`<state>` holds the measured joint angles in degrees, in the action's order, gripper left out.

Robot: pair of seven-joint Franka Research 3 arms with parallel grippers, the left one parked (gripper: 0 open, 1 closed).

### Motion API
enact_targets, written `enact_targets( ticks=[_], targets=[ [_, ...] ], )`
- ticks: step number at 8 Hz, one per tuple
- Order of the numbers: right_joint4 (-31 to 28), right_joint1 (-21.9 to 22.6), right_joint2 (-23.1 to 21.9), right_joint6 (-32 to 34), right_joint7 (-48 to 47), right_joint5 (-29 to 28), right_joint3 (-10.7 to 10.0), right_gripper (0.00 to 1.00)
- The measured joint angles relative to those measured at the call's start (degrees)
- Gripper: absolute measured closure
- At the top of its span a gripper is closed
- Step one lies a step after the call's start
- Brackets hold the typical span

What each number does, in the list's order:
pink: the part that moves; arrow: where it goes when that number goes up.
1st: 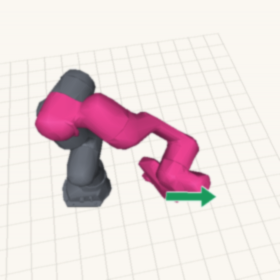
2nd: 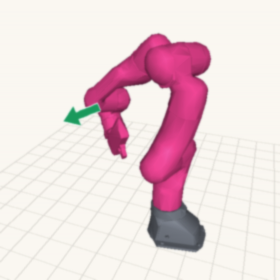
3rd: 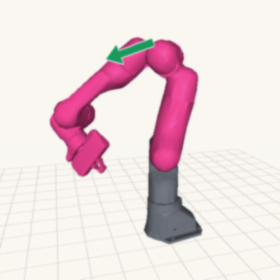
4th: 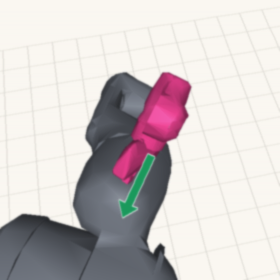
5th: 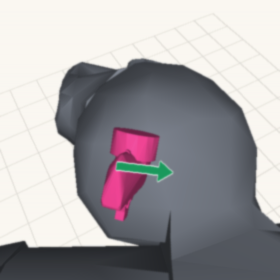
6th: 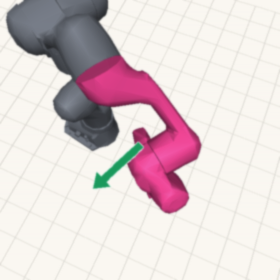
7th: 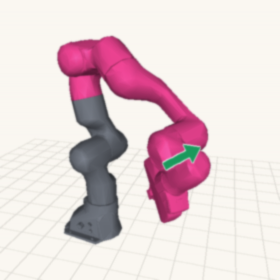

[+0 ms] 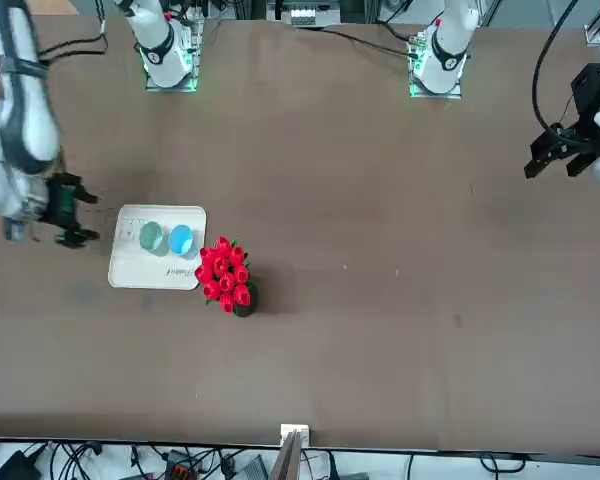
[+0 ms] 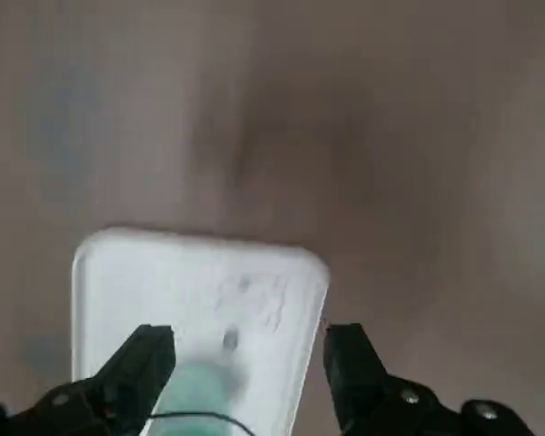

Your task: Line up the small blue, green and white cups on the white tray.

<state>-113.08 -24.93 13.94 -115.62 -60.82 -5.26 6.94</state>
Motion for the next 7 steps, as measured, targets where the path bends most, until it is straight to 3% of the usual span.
enact_targets(
  ticks=[3, 7],
  targets=[
    [0.60, -13.11, 2.41, -3.42, 10.55, 6.49, -0.39, 0.00],
    [5.56, -24.36, 8.93, -9.31, 24.46, 8.07, -0.41, 0.00]
  ],
)
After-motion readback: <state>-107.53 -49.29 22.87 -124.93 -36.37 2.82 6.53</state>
